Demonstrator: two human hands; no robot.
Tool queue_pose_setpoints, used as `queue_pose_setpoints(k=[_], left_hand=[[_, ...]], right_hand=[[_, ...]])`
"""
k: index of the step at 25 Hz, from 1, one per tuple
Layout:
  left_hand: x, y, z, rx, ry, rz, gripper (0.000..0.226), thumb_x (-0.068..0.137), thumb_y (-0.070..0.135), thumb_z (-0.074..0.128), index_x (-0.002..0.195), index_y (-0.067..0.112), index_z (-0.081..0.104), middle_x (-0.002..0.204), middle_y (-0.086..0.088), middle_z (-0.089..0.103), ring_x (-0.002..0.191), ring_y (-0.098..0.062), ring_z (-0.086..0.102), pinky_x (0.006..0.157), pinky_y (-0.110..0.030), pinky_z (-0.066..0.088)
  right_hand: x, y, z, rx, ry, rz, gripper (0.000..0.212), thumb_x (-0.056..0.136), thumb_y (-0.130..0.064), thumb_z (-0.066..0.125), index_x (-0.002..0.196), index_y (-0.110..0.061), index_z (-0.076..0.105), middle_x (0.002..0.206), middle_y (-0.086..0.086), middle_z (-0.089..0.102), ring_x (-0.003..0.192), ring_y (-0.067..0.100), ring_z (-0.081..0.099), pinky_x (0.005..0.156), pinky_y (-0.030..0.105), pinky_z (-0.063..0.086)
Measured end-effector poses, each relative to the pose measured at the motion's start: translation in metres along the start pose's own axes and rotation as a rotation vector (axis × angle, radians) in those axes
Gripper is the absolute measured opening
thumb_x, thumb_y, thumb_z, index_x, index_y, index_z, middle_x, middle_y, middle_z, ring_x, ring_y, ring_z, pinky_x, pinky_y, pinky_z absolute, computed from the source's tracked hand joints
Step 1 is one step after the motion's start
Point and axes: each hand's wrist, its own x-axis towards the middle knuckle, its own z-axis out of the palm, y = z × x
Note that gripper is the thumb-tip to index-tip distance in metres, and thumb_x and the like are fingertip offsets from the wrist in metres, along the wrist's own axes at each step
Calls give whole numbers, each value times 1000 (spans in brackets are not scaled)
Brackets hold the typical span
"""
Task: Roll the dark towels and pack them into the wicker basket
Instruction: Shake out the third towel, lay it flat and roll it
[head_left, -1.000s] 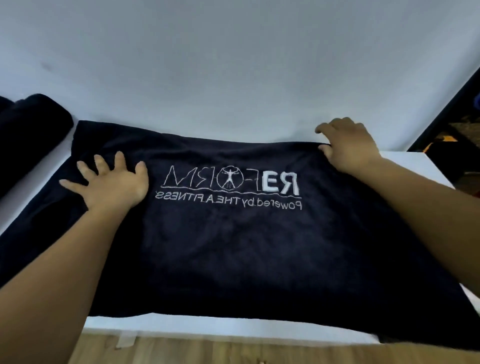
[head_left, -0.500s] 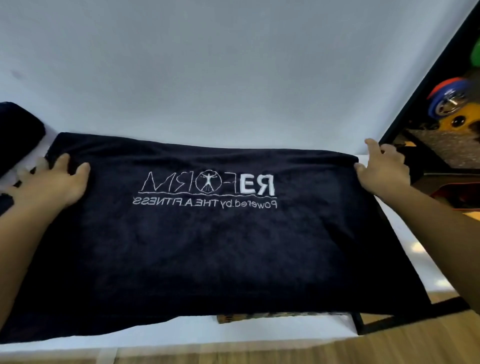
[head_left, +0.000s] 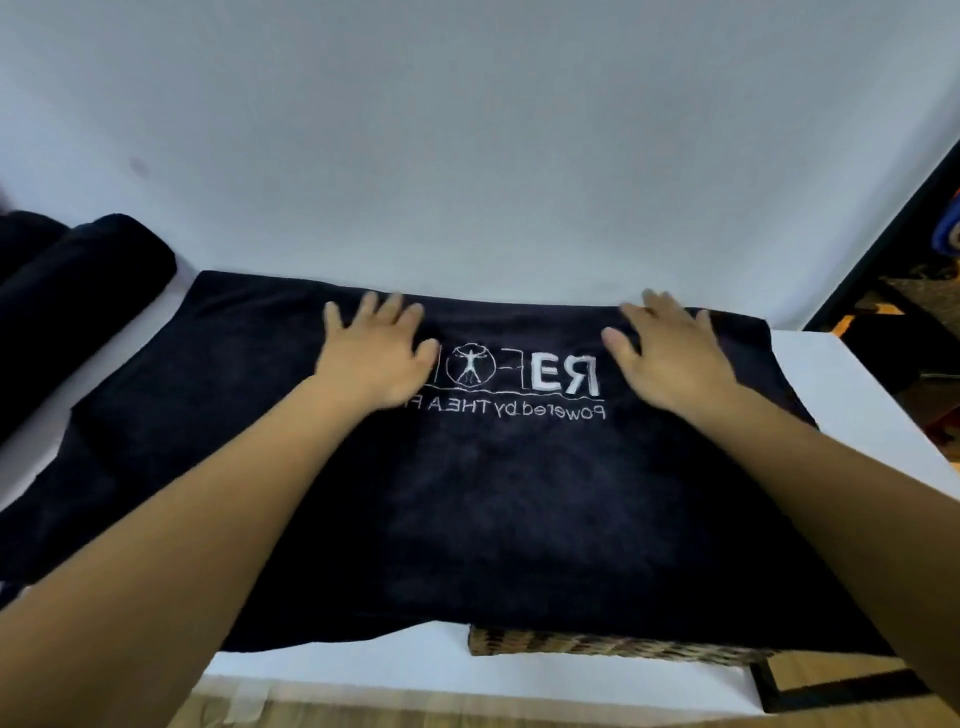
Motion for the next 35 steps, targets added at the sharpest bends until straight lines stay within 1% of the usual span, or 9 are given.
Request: queue_pose_setpoints(k=[3,8,11,17,20,22,26,31,35], left_hand=[[-3,43,23,-23,-56,186,64,98,65,18,157,40,12,167,6,1,153,-20,-8,120,-56,-7],[21,-97,16,-54,-18,-357,70,94,71,13,157,41,11,167,6,0,153,-26,-3,119,-60,-3],[9,-141,11,-107,39,-530,71,96,65,13,158,31,16,167,-2,6,153,-28,1,117,-65,-1],[-87,-92,14,-57,49,-378,71,93,73,12,156,40,19,167,4,8,153,-23,-2,114,-65,-8],[-118,-138,18,-54,-25,-507,80,85,83,7,156,46,6,167,8,-5,153,-23,-10,113,-70,-6],[-114,-158,13,-87,-74,-536,81,84,84,6,156,46,3,166,8,-8,152,-25,-12,112,-72,-5],[-110,-154,14,-62,-52,-514,79,89,78,6,158,39,2,167,2,-8,152,-30,-13,113,-71,-5],[-128,-168,14,-124,-30,-525,78,90,78,12,157,39,5,167,-1,-5,151,-35,-9,113,-68,-4],[-126,-197,-11,-70,-12,-588,68,101,60,22,159,26,14,167,-8,-4,150,-34,9,116,-59,18]], right_hand=[[-21,-53,27,36,-179,-250,65,98,-66,23,157,-39,17,168,-5,7,155,17,-1,123,51,-2],[6,55,17,-41,-160,73,71,95,-71,17,158,-38,13,169,-4,3,155,21,1,124,50,1],[9,67,21,-34,-151,95,72,95,-71,18,158,-38,13,168,-4,6,155,20,2,124,49,2],[4,55,9,-114,-91,99,66,99,-58,20,158,-28,25,167,6,13,154,27,6,123,54,9],[-33,27,12,-202,23,-154,59,102,-52,30,155,-27,34,167,7,16,154,27,8,123,52,10],[-69,24,18,-59,-118,-239,61,98,-58,33,155,-35,29,167,-3,15,155,20,6,123,49,6],[-83,53,13,15,-149,23,63,97,-62,29,156,-40,22,168,-7,10,155,18,4,124,49,3],[-81,56,13,-94,-161,99,73,90,-71,14,157,-44,11,168,-8,4,155,24,3,122,53,6],[-81,7,23,-129,-181,86,64,96,-65,15,157,-45,7,168,-8,-1,154,30,0,121,60,6]])
